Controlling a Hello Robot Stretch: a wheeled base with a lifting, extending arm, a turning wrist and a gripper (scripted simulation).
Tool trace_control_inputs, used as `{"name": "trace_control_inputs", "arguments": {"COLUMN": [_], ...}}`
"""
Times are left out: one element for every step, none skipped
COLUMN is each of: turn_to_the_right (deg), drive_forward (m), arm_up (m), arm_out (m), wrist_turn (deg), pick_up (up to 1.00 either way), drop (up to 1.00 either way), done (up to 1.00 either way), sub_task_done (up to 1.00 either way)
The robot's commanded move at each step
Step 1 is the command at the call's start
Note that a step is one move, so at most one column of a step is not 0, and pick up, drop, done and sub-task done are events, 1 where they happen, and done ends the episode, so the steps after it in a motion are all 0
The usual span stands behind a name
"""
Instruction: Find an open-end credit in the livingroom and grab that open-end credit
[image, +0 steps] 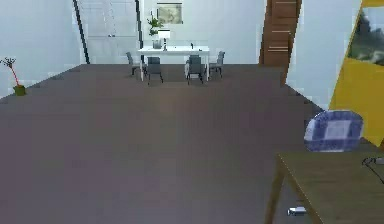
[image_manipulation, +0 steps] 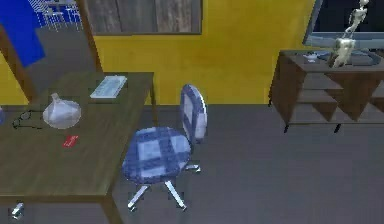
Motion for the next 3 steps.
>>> {"name": "trace_control_inputs", "arguments": {"turn_to_the_right": [-30.0, -3.0, 45.0], "drive_forward": [0.0, 0.0, 0.0], "arm_up": [0.0, 0.0, 0.0], "arm_out": [0.0, 0.0, 0.0], "wrist_turn": [0.0, 0.0, 0.0], "pick_up": [0.0, 0.0, 0.0], "drop": [0.0, 0.0, 0.0], "done": [0.0, 0.0, 0.0], "sub_task_done": [0.0, 0.0, 0.0]}}
